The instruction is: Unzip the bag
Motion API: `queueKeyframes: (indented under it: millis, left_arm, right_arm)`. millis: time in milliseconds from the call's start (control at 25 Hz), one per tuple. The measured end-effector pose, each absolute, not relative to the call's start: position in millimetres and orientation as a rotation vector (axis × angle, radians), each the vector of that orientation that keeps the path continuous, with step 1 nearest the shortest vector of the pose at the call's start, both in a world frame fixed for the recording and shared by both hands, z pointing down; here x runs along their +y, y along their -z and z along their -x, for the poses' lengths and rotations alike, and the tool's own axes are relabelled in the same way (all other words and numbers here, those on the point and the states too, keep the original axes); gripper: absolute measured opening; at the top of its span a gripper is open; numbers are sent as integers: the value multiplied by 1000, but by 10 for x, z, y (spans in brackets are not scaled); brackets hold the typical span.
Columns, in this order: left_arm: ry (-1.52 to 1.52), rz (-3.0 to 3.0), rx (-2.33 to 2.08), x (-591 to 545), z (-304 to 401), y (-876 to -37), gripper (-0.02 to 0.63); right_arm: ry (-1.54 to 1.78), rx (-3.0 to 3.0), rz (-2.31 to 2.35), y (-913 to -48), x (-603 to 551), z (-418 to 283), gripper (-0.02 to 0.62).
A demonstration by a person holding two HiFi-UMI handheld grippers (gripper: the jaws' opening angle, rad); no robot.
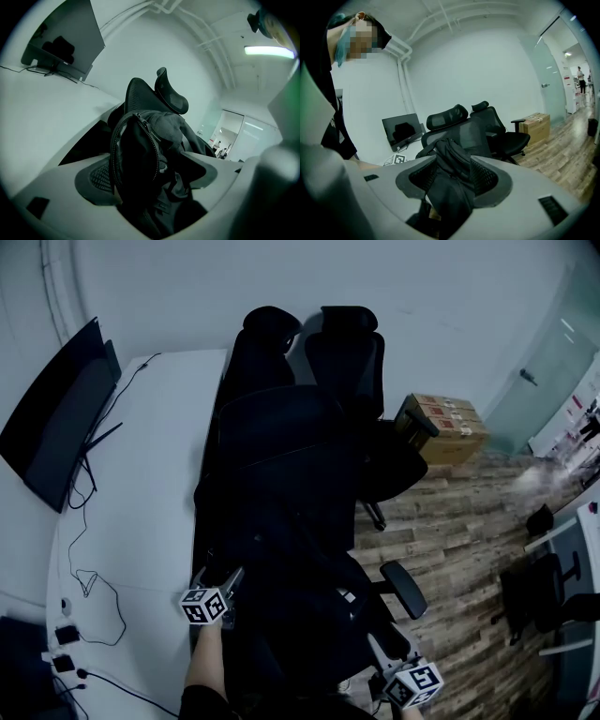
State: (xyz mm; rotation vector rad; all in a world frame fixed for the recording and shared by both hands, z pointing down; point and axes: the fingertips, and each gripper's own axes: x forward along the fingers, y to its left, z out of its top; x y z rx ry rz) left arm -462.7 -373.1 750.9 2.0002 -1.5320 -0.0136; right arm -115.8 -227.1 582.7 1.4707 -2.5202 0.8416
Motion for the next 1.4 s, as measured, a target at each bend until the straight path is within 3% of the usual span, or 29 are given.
queueKeyframes:
  millis: [200,360,760,1400]
  left_arm:
    - [27,-2020,-1516,-3678,4524,-7388,405]
    - [6,-2054,-1512,-3614,4391,-7234,302]
    - [-32,-2161,-1482,-3330,3846,-6812,213]
    - [-123,-2467,-1340,-2536,2422,-6175,161]
  right_arm:
    - [-836,-2537,-1485,-5817,-2229,988,201]
    - [-838,-2549,-1483,-5761,-2191,887,201]
    - [-768,-2651,-1429,-5660,-2104,599,201]
    - [-629,-2764,-1244,-5386,-1806,420,201]
